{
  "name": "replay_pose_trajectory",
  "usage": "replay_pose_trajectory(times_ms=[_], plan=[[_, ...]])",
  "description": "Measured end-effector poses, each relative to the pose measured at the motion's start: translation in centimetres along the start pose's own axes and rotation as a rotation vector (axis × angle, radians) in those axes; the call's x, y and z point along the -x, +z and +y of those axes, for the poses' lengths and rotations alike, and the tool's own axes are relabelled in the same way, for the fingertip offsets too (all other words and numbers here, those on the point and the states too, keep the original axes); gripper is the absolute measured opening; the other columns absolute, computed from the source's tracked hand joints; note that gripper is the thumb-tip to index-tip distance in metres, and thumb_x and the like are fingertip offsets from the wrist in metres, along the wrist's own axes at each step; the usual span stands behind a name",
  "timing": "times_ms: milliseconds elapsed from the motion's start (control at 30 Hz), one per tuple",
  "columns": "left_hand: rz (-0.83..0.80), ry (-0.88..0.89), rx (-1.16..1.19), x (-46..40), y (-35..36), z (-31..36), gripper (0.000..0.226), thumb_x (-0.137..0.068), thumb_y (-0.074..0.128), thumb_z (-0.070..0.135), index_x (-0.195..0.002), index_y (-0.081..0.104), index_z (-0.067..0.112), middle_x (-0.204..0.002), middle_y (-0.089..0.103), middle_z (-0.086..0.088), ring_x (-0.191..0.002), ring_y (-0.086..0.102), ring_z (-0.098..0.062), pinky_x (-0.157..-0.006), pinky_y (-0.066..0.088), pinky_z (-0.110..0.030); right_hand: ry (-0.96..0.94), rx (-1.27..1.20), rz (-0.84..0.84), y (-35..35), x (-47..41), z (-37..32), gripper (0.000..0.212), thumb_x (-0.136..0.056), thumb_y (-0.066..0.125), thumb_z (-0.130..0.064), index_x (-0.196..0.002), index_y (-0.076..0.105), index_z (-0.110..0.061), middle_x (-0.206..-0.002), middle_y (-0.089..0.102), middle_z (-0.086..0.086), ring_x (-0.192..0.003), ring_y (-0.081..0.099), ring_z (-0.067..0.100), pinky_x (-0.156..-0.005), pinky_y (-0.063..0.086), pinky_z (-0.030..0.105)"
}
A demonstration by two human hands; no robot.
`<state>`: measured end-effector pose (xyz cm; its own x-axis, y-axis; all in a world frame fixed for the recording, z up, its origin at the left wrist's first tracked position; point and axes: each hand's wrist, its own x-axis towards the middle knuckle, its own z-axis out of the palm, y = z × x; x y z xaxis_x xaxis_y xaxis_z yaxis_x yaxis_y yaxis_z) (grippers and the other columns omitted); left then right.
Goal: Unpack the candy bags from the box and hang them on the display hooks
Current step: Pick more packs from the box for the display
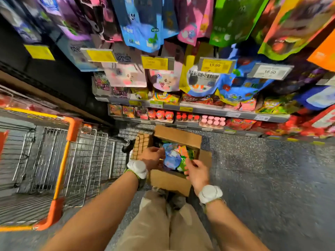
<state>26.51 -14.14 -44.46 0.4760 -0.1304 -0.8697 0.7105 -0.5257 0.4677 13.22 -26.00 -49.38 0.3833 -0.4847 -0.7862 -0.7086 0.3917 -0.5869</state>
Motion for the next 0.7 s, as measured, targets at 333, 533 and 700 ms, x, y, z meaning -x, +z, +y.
replay_pose_trajectory(times_ms=[333,533,700], plan=[[-0.02,-0.156,-0.053,-9.7,-0.2,-8.1,0.026,-0.098,0.056,0.023,-0.107,0.058,-0.001,-0.081,0.061,-0.012,-0.056,0.049,-0.02,-0.052,0.04,-0.028,0.179,0.188,-0.044,1.8,-8.3,10.3,0.03,-0.086,0.068,-0.048,-0.076,0.059,-0.022,-0.063,0.059,0.003,-0.054,0.056,0.021,-0.057,0.046,0.034],[-0.027,-0.247,-0.027,-15.0,-0.3,-12.0,0.015,-0.101,0.051,0.022,-0.101,0.053,0.006,-0.08,0.056,-0.009,-0.059,0.047,-0.018,-0.055,0.04,-0.027,0.155,0.386,-0.013,1.1,-13.1,13.7,0.036,-0.094,0.061,-0.047,-0.103,0.065,-0.013,-0.096,0.067,0.006,-0.094,0.063,0.028,-0.081,0.047,0.037],[-0.034,-0.29,-0.05,-19.3,0.8,-15.9,0.023,-0.101,0.052,0.025,-0.113,0.055,0.006,-0.104,0.06,-0.013,-0.074,0.055,-0.019,-0.066,0.049,-0.033,0.145,0.504,0.015,1.3,-17.4,16.6,0.038,-0.096,0.051,-0.053,-0.082,0.057,-0.019,-0.08,0.059,0.004,-0.082,0.056,0.03,-0.063,0.034,0.031]])
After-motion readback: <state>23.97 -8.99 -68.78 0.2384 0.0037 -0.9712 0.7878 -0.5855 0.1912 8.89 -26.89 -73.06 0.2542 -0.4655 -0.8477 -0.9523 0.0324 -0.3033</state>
